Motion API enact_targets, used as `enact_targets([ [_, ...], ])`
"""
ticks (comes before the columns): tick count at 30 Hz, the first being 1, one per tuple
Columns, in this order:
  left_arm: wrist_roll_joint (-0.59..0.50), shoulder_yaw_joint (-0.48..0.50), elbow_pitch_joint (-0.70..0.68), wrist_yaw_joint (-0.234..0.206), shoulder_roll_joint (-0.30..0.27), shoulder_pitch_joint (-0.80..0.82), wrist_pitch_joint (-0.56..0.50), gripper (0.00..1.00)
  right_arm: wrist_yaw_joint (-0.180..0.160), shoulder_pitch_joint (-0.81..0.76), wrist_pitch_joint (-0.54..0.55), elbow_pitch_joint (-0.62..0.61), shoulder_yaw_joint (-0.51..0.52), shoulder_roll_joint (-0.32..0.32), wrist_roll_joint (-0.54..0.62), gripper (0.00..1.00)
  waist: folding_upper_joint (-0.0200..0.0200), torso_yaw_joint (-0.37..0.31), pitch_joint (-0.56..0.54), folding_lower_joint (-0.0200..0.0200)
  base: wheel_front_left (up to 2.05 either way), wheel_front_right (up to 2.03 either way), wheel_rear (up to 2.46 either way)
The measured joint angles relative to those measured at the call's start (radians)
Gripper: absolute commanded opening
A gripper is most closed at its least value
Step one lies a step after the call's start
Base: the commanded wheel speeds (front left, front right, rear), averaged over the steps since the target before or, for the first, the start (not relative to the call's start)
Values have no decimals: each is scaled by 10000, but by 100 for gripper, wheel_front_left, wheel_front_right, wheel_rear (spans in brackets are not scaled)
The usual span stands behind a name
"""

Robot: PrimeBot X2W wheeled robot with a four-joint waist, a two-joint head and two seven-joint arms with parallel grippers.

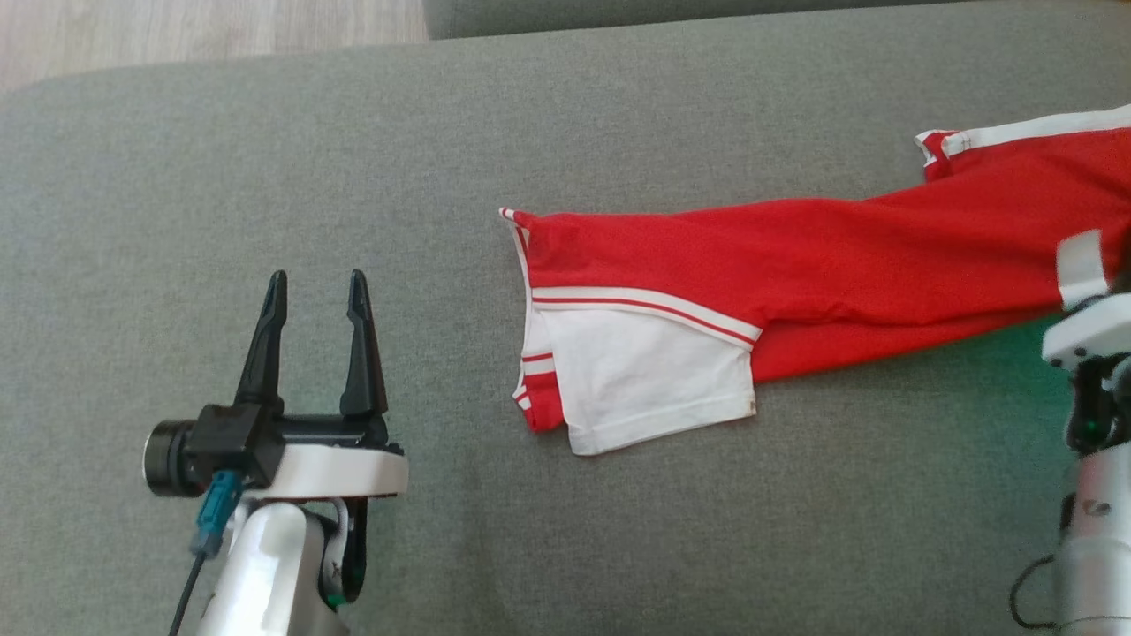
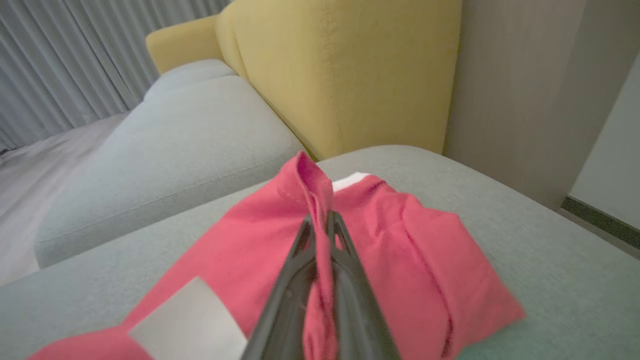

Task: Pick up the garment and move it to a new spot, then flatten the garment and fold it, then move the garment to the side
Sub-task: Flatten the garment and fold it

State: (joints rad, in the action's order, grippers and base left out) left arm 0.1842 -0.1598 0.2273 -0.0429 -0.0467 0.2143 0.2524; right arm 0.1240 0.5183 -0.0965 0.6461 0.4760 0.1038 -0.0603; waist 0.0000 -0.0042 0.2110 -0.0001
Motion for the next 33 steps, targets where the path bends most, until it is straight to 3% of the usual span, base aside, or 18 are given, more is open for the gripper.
enact_targets([
  [5, 25, -13, 4, 2, 0, -105, 0, 100, 0, -117, 445, -1093, -431, -360, -466, 0, 0, 38, -177, 0, 0, 0, 0],
  [9, 23, -19, 13, 2, 0, -261, 0, 100, 0, -384, 790, -2061, -1519, -458, -1127, 0, 0, 163, -395, 0, 0, 0, 0],
  [17, -8, 29, 4, 38, 0, -437, 0, 100, 0, -955, 993, -2506, -5396, -479, -3779, 0, 0, 489, -966, -1, 0, 0, 0],
  [24, -98, -15, 10, 94, 0, -475, 0, 100, 0, -827, 324, -1590, -8245, -472, -4694, 0, 0, 951, -1063, 0, 0, 0, 0],
  [33, -82, -318, 58, 161, 0, -457, 0, 100, 0, 102, -491, 627, -10015, -431, -5311, 0, 0, 1546, -750, 1, 0, 0, 0],
])
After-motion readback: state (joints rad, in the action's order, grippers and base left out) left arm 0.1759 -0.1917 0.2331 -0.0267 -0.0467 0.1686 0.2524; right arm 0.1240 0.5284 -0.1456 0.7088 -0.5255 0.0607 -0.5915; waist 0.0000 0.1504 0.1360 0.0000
